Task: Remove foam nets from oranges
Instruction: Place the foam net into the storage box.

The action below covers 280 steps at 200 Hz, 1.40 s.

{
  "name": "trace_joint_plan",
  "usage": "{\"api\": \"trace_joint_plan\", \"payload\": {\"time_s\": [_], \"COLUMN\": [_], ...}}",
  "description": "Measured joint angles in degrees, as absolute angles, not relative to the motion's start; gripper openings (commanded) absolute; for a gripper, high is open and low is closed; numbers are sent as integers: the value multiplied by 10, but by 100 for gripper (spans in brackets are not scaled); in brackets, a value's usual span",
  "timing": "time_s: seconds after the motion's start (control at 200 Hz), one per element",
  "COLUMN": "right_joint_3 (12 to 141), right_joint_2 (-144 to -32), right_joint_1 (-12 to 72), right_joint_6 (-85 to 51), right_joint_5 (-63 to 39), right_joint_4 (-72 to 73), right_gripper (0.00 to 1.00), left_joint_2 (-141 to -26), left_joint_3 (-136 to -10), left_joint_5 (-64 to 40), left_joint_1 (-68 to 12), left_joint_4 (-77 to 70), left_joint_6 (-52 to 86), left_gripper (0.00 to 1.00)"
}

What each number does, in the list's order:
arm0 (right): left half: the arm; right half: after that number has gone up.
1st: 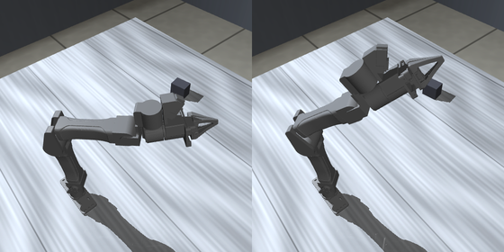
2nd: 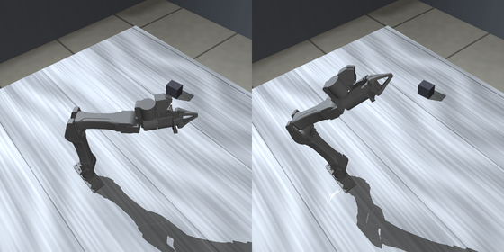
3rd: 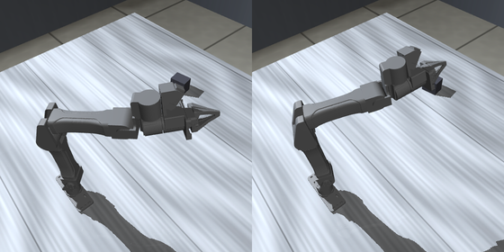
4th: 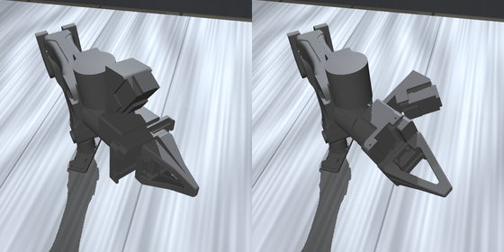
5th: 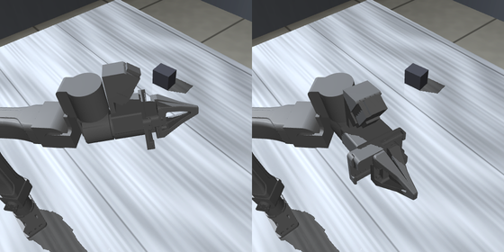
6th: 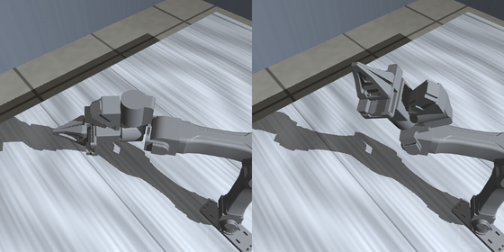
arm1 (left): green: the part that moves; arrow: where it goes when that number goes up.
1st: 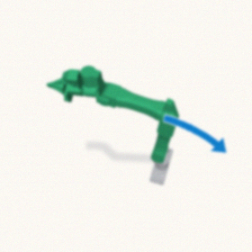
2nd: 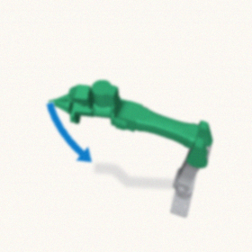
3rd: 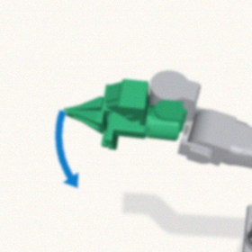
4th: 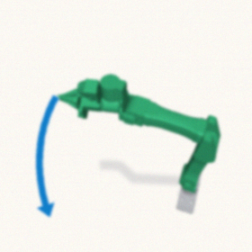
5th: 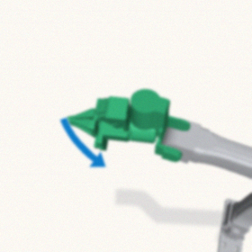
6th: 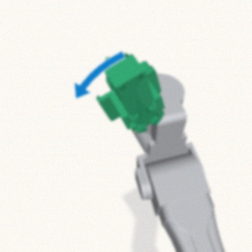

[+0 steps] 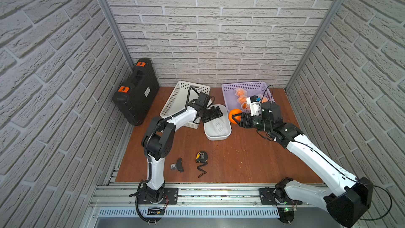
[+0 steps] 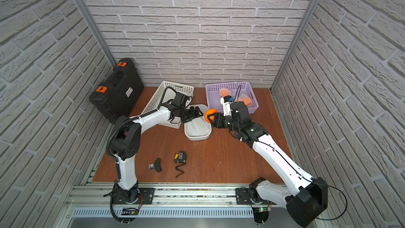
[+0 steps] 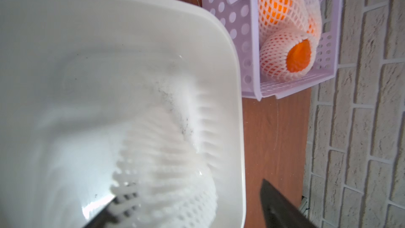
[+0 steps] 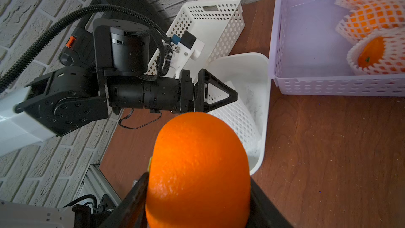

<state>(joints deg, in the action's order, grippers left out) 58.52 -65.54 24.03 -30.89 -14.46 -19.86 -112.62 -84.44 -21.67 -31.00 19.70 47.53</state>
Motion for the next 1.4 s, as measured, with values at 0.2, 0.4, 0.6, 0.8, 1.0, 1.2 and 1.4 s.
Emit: {"api": "trace_joint_plan", "payload": {"time_s": [0.2, 0.4, 0.6, 0.8, 1.0, 1.2, 1.4], "right_joint_3": [585, 584, 574, 574, 574, 574, 574], "right_joint_2": [-655, -655, -653, -646, -635, -634, -634], "right_joint_1": [240, 240, 240, 240, 240, 240, 240], "right_joint_6": [-308, -308, -308, -308, -308, -308, -307], "right_joint_5": [-141, -135, -128, -121, -112, -111, -108], "right_joint_4": [-199, -198, -197, -197, -197, -197, -198], "right_gripper": [39, 39, 39, 39, 39, 39, 39], "left_joint_2": [-1125, -1108, -1128, -1131, -1127, -1100, -1095], "left_joint_3": [-889, -896, -959, -1013, -1011, -954, -990], "left_joint_5": [-202, -198, -177, -150, -151, -161, -90], "left_joint_1": [-309, -308, -316, -339, -355, -352, -344], "left_joint_4": [241, 240, 309, 363, 391, 363, 382], "left_joint_6": [455, 446, 410, 370, 354, 369, 366], "left_gripper": [98, 98, 98, 98, 96, 89, 85]}}
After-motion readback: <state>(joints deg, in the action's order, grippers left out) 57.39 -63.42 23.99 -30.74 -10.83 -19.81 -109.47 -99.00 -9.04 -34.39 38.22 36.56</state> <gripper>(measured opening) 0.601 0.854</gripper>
